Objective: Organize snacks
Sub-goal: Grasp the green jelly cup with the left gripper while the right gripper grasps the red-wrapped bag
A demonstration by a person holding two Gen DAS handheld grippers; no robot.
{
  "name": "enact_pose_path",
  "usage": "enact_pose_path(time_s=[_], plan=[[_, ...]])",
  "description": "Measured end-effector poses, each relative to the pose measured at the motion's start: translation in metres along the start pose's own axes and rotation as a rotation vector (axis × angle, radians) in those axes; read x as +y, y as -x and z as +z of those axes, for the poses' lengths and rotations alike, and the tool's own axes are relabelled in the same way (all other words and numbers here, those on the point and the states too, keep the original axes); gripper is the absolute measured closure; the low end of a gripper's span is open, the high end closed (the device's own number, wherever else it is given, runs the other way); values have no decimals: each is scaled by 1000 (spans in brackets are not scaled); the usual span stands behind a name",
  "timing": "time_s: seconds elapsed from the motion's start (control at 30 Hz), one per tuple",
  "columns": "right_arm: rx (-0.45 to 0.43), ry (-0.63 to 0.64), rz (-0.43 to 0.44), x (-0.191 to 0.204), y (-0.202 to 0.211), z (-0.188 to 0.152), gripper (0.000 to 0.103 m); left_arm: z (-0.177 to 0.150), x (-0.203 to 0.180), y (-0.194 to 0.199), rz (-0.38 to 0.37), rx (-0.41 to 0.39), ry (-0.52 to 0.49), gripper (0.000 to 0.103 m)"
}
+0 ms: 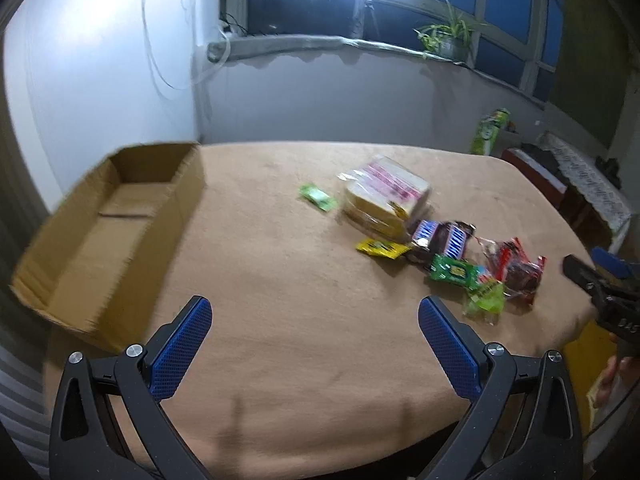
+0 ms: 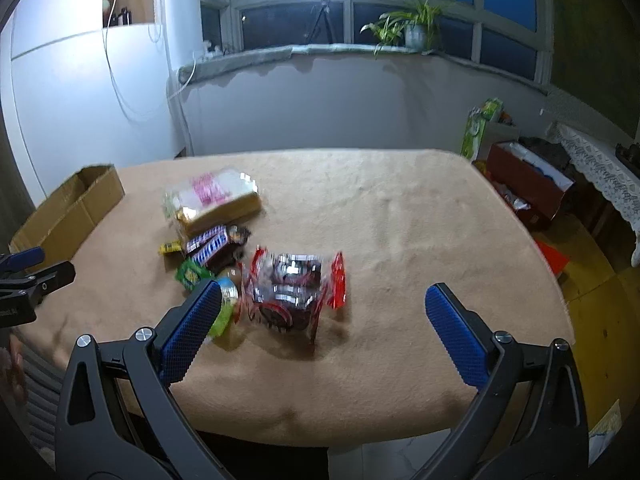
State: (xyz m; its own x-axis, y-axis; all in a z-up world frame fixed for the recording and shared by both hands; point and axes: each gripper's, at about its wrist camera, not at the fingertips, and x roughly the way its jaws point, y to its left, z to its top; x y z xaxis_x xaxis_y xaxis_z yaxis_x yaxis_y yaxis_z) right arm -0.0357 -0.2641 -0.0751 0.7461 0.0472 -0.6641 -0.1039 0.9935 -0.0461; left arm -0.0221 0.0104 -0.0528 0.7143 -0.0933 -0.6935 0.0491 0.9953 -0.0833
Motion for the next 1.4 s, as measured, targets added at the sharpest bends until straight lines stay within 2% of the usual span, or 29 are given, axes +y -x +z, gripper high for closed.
enact_pose_path(time_s=[0.13,0.33,0.4,0.43,0.5,0.57,0.6,0.63,0.67,0.77,0.83,0.93,0.97,1.33,1.4], plan=[[11,37,24,4,-7,-17,0,-18,-14,-21,-107,32,-13,0],[9,97,45,10,-16,-31,0,-19,-47,-27,-170,15,-106,0],[13,84,58,4,-23,-32,6,-15,-58,-28,-212,-4,-140,0],[15,81,71,2,-26,-31,13,-13,-65,-29,-239,-13,-158,1],[-2,88,101,-3,-31,-28,19,-14,-76,-31,-298,-18,-197,9],[2,94,139,-5,-37,-24,26,-17,-87,-38,-352,12,-233,29],[4,93,165,-5,-40,-23,28,-18,-91,-43,-371,33,-245,35],[2,98,205,-4,-43,-21,31,-18,-96,-49,-396,59,-254,47],[4,106,225,-3,-47,-21,34,-18,-98,-53,-408,71,-258,53],[19,126,246,2,-59,-22,42,-14,-105,-61,-444,83,-258,57],[13,110,264,-1,-59,-22,50,-10,-110,-64,-451,80,-264,57],[7,87,280,-8,-59,-24,51,-5,-112,-73,-446,99,-254,58],[0,77,282,-11,-58,-25,52,-5,-113,-75,-448,106,-248,61],[-52,-38,241,-51,-41,-34,52,1,-114,-76,-444,68,-218,63],[-57,-46,241,-52,-39,-34,52,2,-110,-77,-443,69,-210,66]])
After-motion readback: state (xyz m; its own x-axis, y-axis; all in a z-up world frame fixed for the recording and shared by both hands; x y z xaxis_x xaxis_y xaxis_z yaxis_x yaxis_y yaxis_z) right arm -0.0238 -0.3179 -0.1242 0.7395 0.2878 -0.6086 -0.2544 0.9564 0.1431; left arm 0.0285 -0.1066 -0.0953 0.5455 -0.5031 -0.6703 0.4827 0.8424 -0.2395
